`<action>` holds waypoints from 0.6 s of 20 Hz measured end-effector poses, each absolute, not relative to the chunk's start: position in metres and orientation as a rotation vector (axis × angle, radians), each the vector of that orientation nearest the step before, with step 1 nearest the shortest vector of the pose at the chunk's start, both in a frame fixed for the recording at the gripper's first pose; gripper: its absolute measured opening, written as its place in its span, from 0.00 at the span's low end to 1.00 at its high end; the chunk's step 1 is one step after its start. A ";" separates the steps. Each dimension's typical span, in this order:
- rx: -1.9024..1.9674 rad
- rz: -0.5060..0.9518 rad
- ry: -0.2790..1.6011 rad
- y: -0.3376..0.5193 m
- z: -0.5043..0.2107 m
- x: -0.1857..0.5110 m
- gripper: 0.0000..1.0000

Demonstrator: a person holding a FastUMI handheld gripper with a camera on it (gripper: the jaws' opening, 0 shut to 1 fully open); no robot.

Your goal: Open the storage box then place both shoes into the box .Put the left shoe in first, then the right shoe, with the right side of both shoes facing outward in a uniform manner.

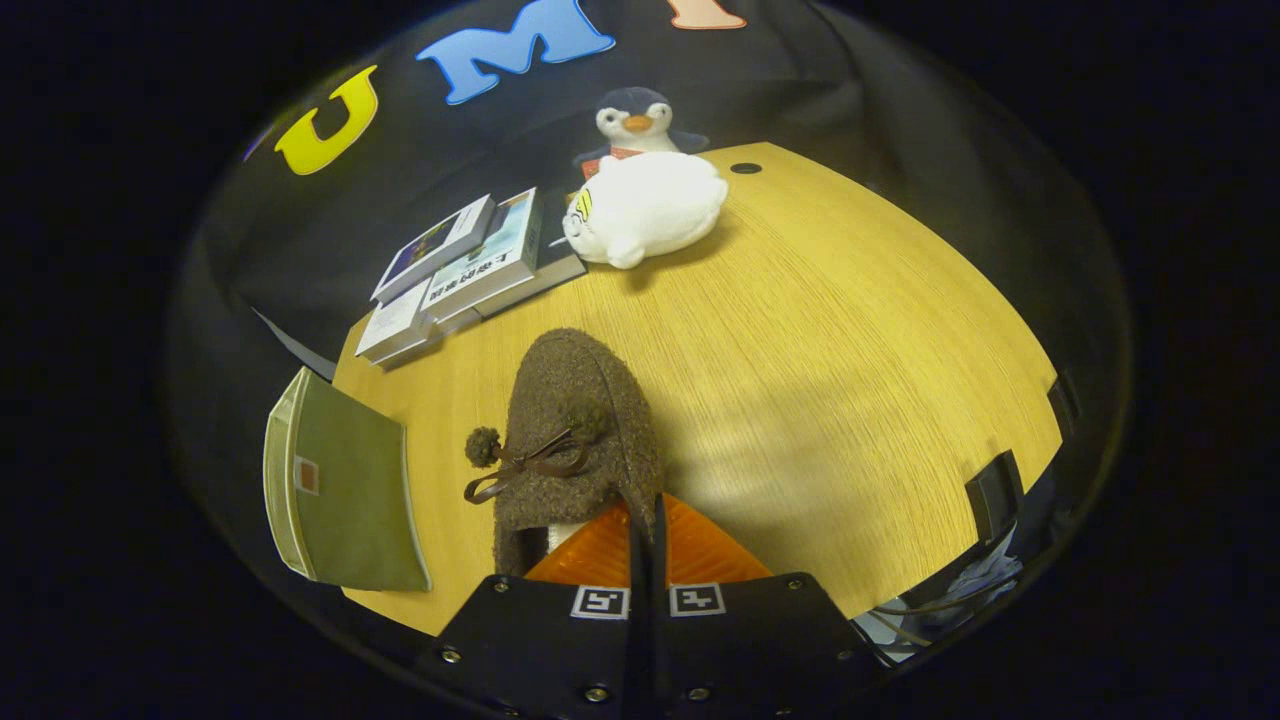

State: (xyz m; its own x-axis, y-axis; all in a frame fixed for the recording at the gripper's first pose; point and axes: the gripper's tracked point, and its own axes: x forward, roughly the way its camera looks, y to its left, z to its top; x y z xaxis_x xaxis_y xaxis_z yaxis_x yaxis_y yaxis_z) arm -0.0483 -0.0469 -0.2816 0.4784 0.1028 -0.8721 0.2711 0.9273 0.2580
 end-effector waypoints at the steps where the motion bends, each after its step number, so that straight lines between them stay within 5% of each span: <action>1: 0.394 -0.095 1.068 -0.041 -0.275 -0.045 0.01; 12: 0.396 0.015 1.013 0.032 -0.210 -0.011 0.01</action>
